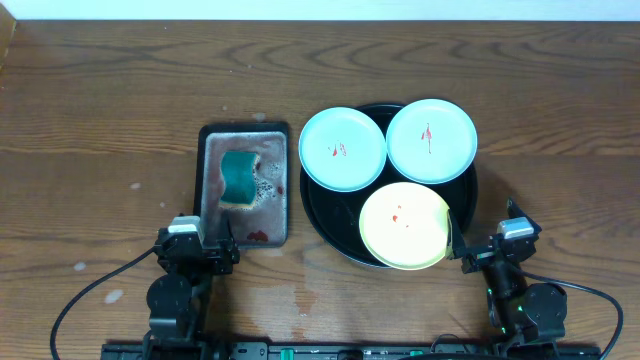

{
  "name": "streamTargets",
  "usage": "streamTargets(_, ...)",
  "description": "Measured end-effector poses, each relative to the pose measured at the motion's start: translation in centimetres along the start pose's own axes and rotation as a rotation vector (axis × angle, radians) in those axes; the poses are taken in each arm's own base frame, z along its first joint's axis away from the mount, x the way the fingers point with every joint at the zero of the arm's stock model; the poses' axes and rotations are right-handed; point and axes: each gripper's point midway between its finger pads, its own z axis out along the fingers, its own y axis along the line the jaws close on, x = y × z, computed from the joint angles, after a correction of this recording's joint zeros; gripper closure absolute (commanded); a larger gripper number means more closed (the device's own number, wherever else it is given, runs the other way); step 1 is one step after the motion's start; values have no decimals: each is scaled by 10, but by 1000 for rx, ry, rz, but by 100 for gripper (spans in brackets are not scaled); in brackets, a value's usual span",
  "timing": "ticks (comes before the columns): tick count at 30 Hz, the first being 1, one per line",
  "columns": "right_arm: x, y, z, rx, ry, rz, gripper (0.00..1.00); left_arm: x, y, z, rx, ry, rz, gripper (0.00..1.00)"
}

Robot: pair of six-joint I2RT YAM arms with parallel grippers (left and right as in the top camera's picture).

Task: Clean dirty plates on tray and stack at the side
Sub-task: 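Move the left gripper down over the green sponge in the soapy tray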

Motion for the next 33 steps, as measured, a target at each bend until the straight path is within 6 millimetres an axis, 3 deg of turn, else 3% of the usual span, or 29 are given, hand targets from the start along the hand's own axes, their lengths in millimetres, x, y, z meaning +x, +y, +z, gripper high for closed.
streamTargets(11,3,0,-3,1,53,76,1,-12,-1,-3,-12,108,0,23)
streamTargets(21,2,3,-9,-4,213,116,1,-17,-16,23,23,368,-18,23)
streamTargets(25,0,5,-8,-15,310,133,1,-16,-18,23,16,512,-19,23)
streamTargets(28,1,9,-5,-32,410,152,1,-29,-23,23,25,569,-25,23)
streamTargets(33,7,13,-2,-46,637,191,1,-30,-35,6,75,712,-62,23)
